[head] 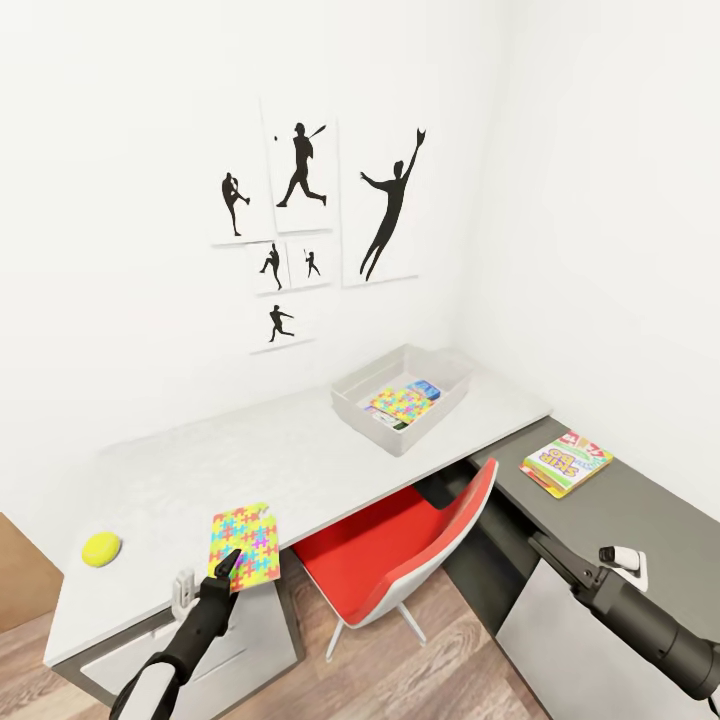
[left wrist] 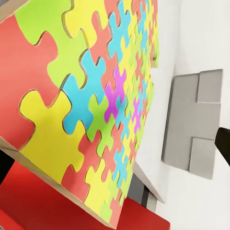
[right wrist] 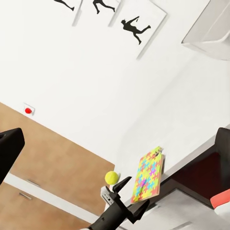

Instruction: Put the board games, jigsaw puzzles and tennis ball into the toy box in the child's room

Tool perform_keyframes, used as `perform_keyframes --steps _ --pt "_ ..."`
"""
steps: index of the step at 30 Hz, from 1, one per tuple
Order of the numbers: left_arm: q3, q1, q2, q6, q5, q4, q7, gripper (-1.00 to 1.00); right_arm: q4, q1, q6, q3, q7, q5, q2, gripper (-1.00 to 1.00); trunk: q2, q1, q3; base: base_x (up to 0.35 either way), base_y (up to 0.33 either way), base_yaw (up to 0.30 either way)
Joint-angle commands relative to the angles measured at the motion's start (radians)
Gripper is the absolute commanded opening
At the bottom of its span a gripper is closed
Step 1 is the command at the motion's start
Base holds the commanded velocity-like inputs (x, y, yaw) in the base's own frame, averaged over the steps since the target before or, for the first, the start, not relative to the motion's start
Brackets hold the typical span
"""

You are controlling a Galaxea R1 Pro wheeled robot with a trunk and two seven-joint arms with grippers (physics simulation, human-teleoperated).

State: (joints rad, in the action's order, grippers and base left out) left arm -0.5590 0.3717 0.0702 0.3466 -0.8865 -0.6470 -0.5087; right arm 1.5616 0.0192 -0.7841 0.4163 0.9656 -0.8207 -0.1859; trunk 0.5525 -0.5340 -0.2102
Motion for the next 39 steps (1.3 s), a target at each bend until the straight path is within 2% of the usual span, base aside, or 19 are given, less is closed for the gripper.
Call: perform_keyframes --steps 1,2,3,15,19,24,29,30,33,36,39 --pt "-0.005 0.001 0.001 0.011 -0.006 0.0 -0.003 1.0 0.0 0.001 -0.006 0.001 0.001 -0.003 0.0 1.0 0.002 0.0 -0.002 0.0 0.0 0.0" --pt "-0.007 0.001 0.0 0.013 -0.006 0.0 -0.004 1.0 0.0 0.001 -0.006 0.001 0.001 -0.003 -0.001 1.0 0.002 0.0 -0.002 0.0 0.0 0.0" --pt "-0.008 0.001 0.001 0.014 -0.006 0.0 -0.005 -1.0 0.0 0.001 -0.006 0.002 0.001 -0.003 -0.001 1.0 0.002 0.0 -0.002 0.0 0.0 0.0" --pt "-0.011 0.001 0.002 0.021 -0.003 -0.001 -0.001 -1.0 0.0 0.001 -0.006 0.002 0.001 -0.003 -0.001 1.0 0.002 0.0 -0.002 0.0 0.0 0.0" --pt "-0.001 0.001 -0.001 0.035 -0.002 -0.008 -0.006 -1.0 0.0 0.001 -0.006 0.003 0.001 -0.003 -0.002 1.0 0.002 0.0 -0.002 0.0 0.0 0.0" --pt "0.001 0.001 -0.008 0.166 -0.001 -0.03 -0.025 -1.0 0.0 0.001 -0.005 0.003 0.001 -0.003 -0.002 1.0 0.002 0.0 -0.002 0.0 0.0 0.0" --pt "0.005 -0.001 -0.017 0.321 0.005 -0.128 -0.089 -1.0 0.0 0.001 -0.004 -0.004 -0.003 -0.002 0.0 1.0 0.002 0.0 -0.002 0.0 0.0 0.0" --pt "0.005 -0.001 -0.025 0.363 0.008 -0.15 -0.097 -1.0 0.0 0.001 -0.004 -0.006 -0.003 -0.002 0.001 1.0 0.002 0.0 -0.002 0.0 0.0 0.0" --pt "0.006 -0.003 -0.051 0.421 0.01 -0.181 -0.106 -1.0 0.0 0.001 -0.004 -0.006 -0.003 -0.002 0.001 1.0 0.002 0.0 -0.002 0.0 0.0 0.0" --pt "0.007 -0.003 -0.091 0.491 0.011 -0.213 -0.109 -1.0 0.0 0.001 -0.004 -0.004 -0.001 -0.003 0.0 1.0 0.002 0.0 -0.002 0.0 0.0 0.0" --pt "0.007 -0.003 -0.12 0.557 0.011 -0.233 -0.11 -1.0 -0.001 0.001 -0.004 -0.004 -0.002 -0.002 0.0 1.0 0.002 0.0 -0.002 0.0 0.0 0.0"
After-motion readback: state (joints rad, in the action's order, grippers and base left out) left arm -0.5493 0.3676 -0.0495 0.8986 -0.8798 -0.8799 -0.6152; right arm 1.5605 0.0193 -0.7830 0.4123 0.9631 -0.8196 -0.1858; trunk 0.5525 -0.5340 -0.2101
